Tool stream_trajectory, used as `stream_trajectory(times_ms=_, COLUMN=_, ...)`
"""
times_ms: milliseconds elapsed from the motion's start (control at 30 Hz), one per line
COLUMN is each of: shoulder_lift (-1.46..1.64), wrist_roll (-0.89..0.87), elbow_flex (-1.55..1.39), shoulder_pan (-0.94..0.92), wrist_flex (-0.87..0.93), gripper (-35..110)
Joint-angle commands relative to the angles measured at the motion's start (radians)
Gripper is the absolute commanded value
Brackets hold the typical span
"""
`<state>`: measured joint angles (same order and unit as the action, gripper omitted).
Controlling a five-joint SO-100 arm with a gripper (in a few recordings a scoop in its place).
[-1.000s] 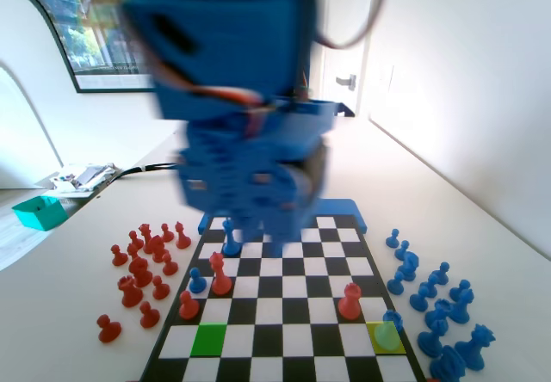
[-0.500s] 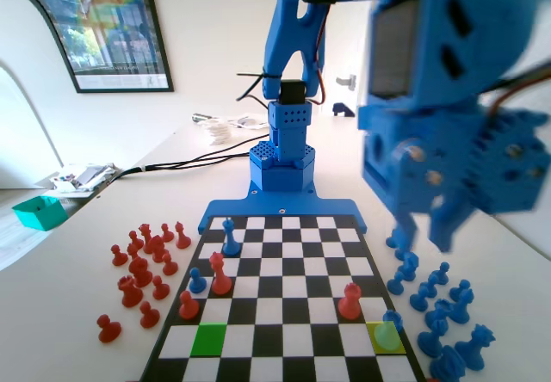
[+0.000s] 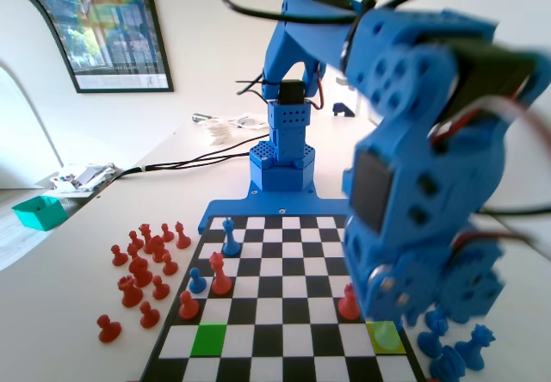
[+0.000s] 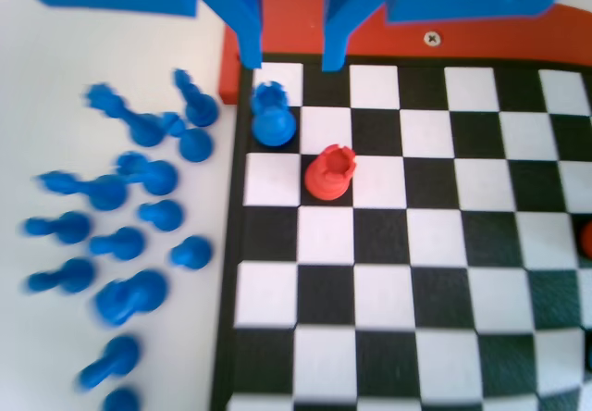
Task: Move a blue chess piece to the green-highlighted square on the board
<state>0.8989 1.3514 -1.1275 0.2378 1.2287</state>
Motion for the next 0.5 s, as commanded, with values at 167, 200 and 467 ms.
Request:
stream_trajectory(times_ms=167, shoulder_lift=0.002, wrist_roll=0.026, elbow_flex=0.051, shoulder_pan=0.002, wrist_flex=-0.028, gripper=13)
stream_trajectory(times_ms=200, shoulder_lift=0.002, wrist_roll=0.026, elbow_flex=0.046, shoulder_pan=0.003, wrist_flex=-0.032, gripper=13)
stream_trajectory(times_ms=467, shoulder_lift=0.008, wrist_roll=-0.029, elbow_flex=0.034, shoulder_pan=0.023, wrist_flex=-0.049, gripper=13)
